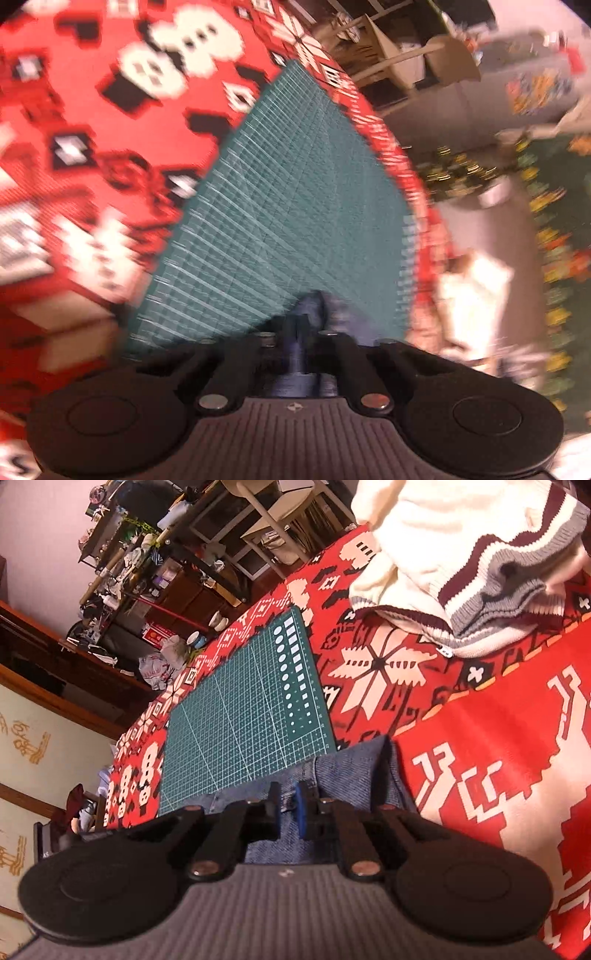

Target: Fold clothes

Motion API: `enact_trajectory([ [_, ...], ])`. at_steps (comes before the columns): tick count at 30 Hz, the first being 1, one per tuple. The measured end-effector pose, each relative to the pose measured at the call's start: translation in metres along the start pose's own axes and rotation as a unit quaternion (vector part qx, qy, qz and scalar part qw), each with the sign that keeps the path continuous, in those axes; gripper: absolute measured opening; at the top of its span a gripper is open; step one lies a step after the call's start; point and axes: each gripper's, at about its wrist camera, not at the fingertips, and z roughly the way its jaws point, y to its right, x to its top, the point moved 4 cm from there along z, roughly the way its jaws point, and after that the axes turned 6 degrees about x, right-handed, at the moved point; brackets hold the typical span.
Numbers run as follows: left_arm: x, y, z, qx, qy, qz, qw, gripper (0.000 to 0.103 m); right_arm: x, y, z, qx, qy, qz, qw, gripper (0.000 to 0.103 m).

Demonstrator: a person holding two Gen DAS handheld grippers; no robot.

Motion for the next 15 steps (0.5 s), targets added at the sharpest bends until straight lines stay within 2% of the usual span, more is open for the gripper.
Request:
enact_trajectory([
  [3,-0.005,0.007,-0.009,0.0,0.002,0.022,0.9997,0.004,-0.001,0.0,-0.004,-0.003,0.002,-0.002,1.0,0.011],
  [8,-0.012,0.016,-0.024,-0.05,-0.005,0.038,0.998,0.005,-0.007,-0.004,-0.012,-0.006,0.0,-0.009,1.0,0.012],
  [9,-0.016,0.017,-0.02,-0.042,-0.019,0.045,0.9979,0.005,-0.009,-0.005,-0.012,-0.006,-0.003,-0.011,1.0,0.012],
  [12,-0.028,0.008,-0.009,0.012,-0.049,0.049,0.9975,0.005,-0.015,-0.008,-0.013,-0.018,-0.005,-0.021,1.0,0.012],
  [15,-0.029,-0.006,-0.011,0.012,-0.057,0.018,0.9981,0.003,-0.019,-0.005,-0.017,-0.027,-0.005,-0.023,0.999,0.009],
])
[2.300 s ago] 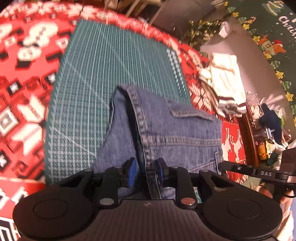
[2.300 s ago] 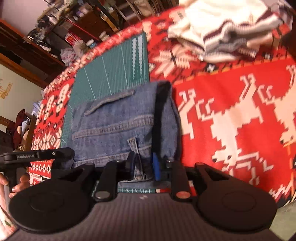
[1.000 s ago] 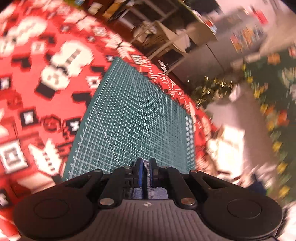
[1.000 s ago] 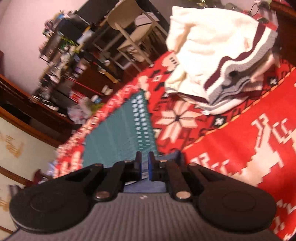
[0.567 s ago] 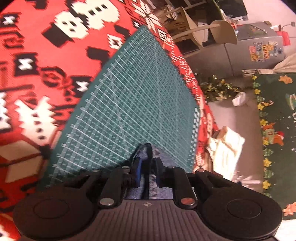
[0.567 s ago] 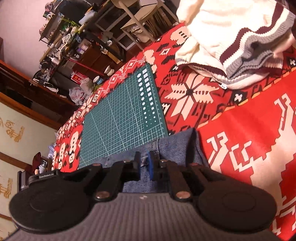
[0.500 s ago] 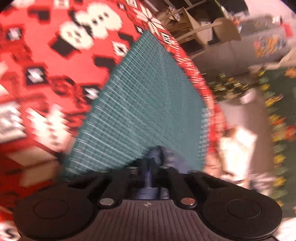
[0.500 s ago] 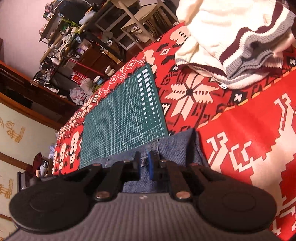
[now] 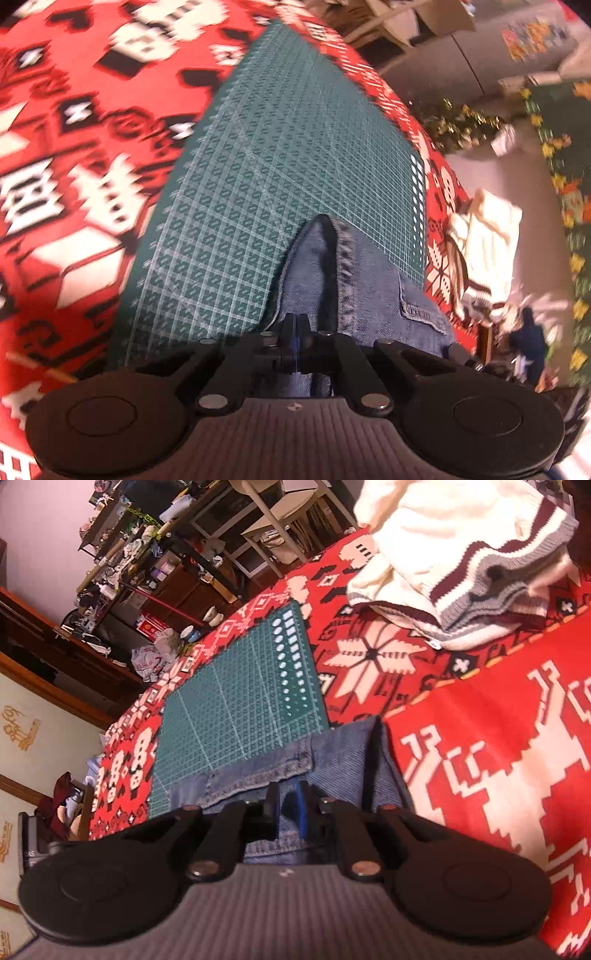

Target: Fold clothes

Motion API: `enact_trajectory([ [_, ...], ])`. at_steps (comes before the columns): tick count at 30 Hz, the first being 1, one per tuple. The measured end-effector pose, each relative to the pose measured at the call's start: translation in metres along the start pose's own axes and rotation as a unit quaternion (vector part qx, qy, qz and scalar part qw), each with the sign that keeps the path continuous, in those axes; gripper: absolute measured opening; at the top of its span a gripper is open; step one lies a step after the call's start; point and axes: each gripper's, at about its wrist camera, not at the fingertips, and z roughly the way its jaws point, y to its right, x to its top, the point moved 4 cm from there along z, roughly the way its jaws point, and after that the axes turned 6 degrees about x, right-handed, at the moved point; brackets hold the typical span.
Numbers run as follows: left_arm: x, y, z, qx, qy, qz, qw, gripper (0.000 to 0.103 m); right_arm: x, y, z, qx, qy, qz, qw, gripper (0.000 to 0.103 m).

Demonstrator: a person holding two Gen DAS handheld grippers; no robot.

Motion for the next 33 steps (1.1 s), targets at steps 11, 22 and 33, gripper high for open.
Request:
enact_trajectory([
  [11,-0.013,-0.024,-0.041,0.069,0.051,-0.001,0.9963,0.005,-0.011,0.018,-0.032,-0.034,0.018,0.025,0.999,0.013],
  [22,-0.031,-0.002,-0.035,0.008,0.0,0.032,0.9995,0.006,-0.036,0.014,-0.046,-0.068,-0.016,0.015,0.997,0.013],
  [33,-0.042,-0.002,-0.042,0.083,-0.024,0.064,0.9942,0.003,-0.046,0.03,-0.043,-0.101,-0.039,0.031,0.994,0.002],
])
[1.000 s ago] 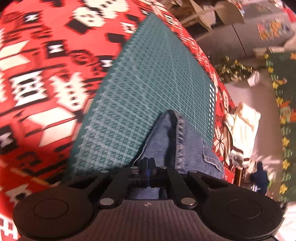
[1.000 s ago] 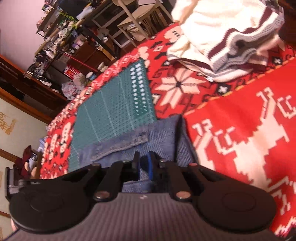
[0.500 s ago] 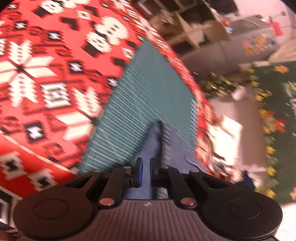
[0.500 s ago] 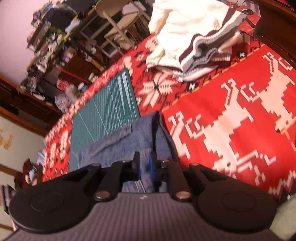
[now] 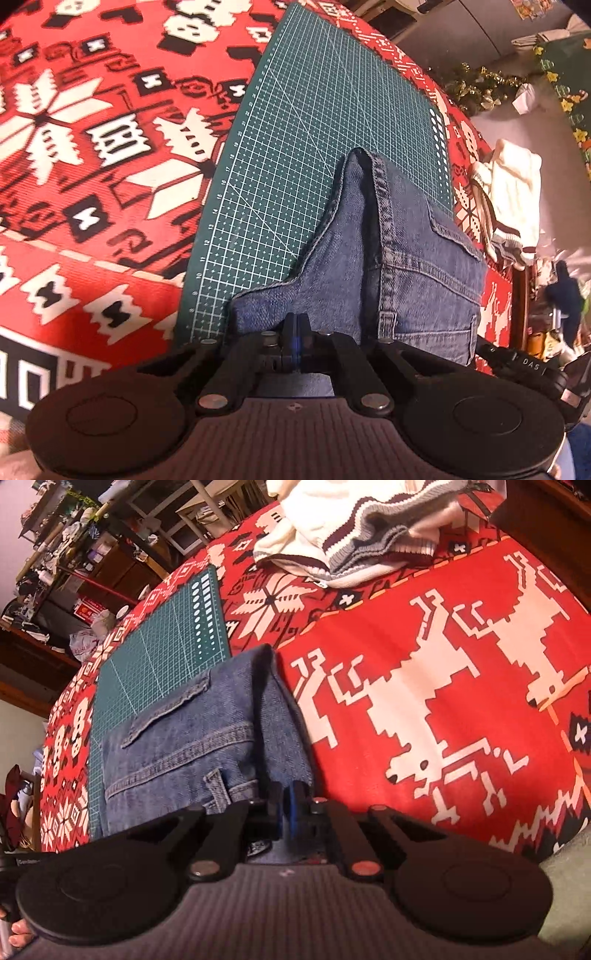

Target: Fold clothes

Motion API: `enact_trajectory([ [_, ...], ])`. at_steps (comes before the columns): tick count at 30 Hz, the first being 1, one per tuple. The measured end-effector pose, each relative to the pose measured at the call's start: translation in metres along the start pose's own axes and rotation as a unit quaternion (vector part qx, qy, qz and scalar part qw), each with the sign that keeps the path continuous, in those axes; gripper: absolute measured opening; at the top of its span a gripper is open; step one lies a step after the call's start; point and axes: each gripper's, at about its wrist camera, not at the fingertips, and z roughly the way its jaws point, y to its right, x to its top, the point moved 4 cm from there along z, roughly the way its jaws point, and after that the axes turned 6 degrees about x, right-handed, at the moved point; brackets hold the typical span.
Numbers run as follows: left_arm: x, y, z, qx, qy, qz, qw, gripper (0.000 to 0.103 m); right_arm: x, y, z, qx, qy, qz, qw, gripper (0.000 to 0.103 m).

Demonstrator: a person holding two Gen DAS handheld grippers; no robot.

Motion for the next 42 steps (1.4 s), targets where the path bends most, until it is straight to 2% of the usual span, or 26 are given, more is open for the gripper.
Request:
enact_trajectory([
  [2,-0.005,-0.004,-0.004,0.013,0.008,0.004,0.9999,0.003,-0.003,-0.001,-0.004,0.001,0.002,-0.003,1.0,0.002],
  [5,-0.009,-0.005,-0.011,0.067,0.028,0.018,0.9972,0.003,-0.006,-0.001,-0.012,0.004,0.005,0.0,1.0,0.002],
  [7,-0.01,-0.005,-0.017,0.087,0.044,0.026,0.9949,0.003,-0.007,-0.001,-0.019,0.004,0.013,0.002,1.0,0.005],
  [8,-0.01,-0.006,-0.02,0.082,0.05,0.025,0.9951,0.003,-0.007,-0.001,-0.024,0.006,0.02,0.002,1.0,0.01],
  [11,-0.009,-0.008,-0.026,0.058,0.07,0.018,0.9956,0.003,-0.004,-0.006,-0.037,0.02,0.044,-0.005,0.999,0.01],
  [16,0.0,-0.01,-0.034,-0.04,0.107,-0.013,0.9934,0.003,0.009,-0.013,-0.043,0.055,0.084,-0.005,0.995,0.01],
  [20,0.014,0.014,-0.029,-0.094,0.13,-0.007,0.9871,0.003,0.025,-0.019,-0.034,0.086,0.101,0.012,0.991,0.009],
  [23,0.028,0.032,-0.02,-0.13,0.13,-0.002,0.983,0.003,0.033,-0.022,-0.025,0.104,0.107,0.022,0.989,0.009],
  [28,0.049,0.064,0.001,-0.184,0.115,0.008,0.9763,0.003,0.048,-0.033,-0.007,0.1,0.11,0.007,0.989,0.009],
  [30,0.055,0.072,0.013,-0.185,0.105,0.014,0.9771,0.003,0.052,-0.035,0.004,0.099,0.103,0.008,0.99,0.009],
  [33,0.061,0.078,0.032,-0.167,0.089,0.017,0.9817,0.003,0.058,-0.034,0.024,0.081,0.088,0.007,0.993,0.009],
  [36,0.063,0.077,0.049,-0.132,0.076,0.022,0.9881,0.003,0.057,-0.027,0.045,0.046,0.065,0.01,0.997,0.0],
  [37,0.063,0.074,0.054,-0.124,0.072,0.019,0.9896,0.003,0.057,-0.025,0.051,0.038,0.059,0.01,0.997,0.0],
  [40,0.062,0.066,0.058,-0.131,0.063,0.0,0.9894,0.003,0.053,-0.023,0.054,0.038,0.061,0.004,0.997,0.0],
  [42,0.062,0.066,0.056,-0.128,0.067,0.006,0.9895,0.003,0.052,-0.022,0.054,0.038,0.062,0.003,0.997,0.0],
])
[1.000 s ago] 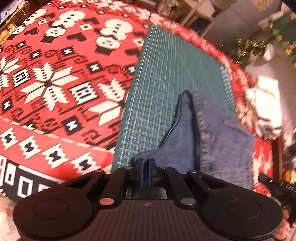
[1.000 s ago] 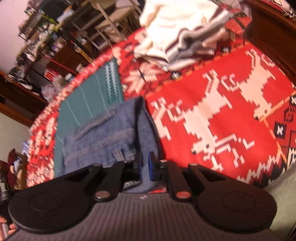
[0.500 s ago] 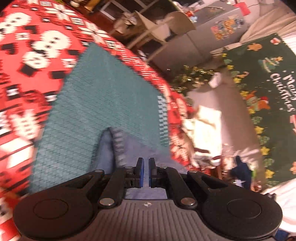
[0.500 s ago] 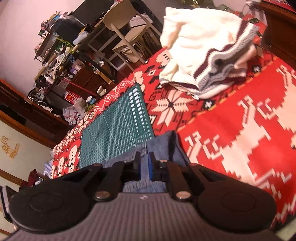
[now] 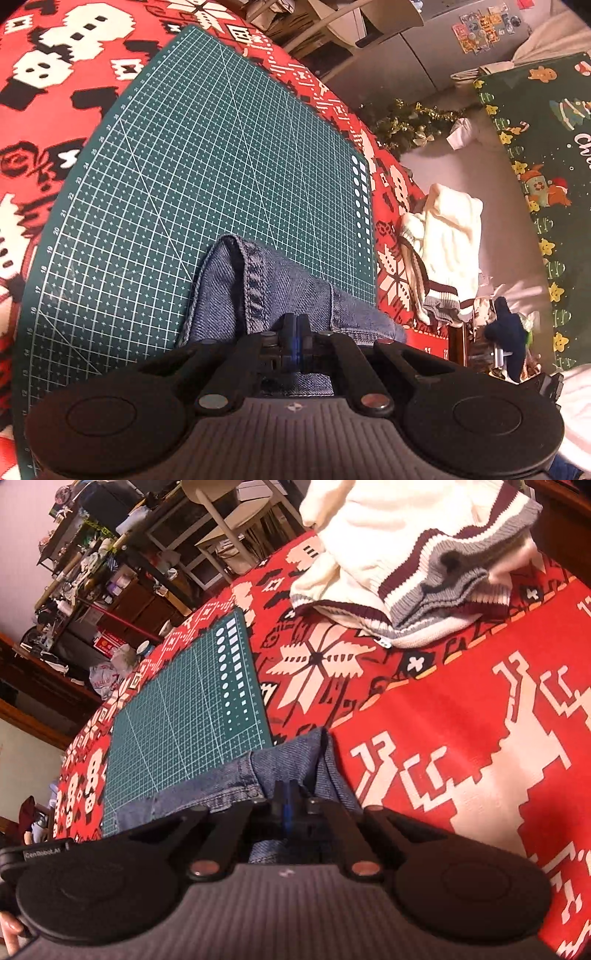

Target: Fold clothes

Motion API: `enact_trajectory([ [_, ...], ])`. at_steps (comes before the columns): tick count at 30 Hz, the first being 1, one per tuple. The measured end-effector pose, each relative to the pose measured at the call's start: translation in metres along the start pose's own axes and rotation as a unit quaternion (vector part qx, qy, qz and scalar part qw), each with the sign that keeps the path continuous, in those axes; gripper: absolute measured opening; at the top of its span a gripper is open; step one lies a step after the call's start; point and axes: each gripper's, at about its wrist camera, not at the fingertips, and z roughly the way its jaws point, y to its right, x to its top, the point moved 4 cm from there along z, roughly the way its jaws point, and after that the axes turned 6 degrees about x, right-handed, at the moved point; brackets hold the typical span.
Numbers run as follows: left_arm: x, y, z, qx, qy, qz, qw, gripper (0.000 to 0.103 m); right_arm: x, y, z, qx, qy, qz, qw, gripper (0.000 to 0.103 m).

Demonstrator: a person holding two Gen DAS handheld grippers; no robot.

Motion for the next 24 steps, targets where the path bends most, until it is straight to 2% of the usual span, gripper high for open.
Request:
enact_trajectory([
  [2,-0.002,0.003,-0.004,0.0,0.006,0.007,1.0,0.002,0.001,0.001,-0.004,0.002,0.003,0.011,1.0,0.0],
  [4,-0.004,0.007,-0.011,-0.018,0.012,0.008,0.9997,0.005,0.002,-0.001,-0.014,0.009,0.01,0.016,1.0,0.003],
  [8,-0.01,0.024,-0.017,-0.069,0.006,0.016,0.9975,0.005,-0.001,-0.021,-0.03,0.055,0.019,-0.004,0.998,0.006],
  [11,-0.019,0.04,-0.007,-0.083,-0.007,0.036,0.9959,0.005,-0.007,-0.04,-0.021,0.069,0.003,-0.034,0.997,0.006],
  [14,-0.03,0.051,0.009,-0.057,-0.02,0.074,0.9955,0.005,-0.018,-0.05,-0.004,0.046,-0.018,-0.06,0.997,0.006],
  [17,-0.036,0.052,0.021,-0.017,-0.023,0.103,0.9943,0.003,-0.026,-0.051,0.01,0.011,-0.036,-0.078,0.996,0.0],
  [19,-0.038,0.05,0.026,0.002,-0.024,0.112,0.9934,0.003,-0.028,-0.048,0.011,0.015,-0.038,-0.073,0.996,0.0],
  [24,-0.039,0.043,0.023,-0.004,-0.03,0.099,0.9947,0.003,-0.028,-0.039,0.004,0.022,-0.04,-0.058,0.997,0.0],
])
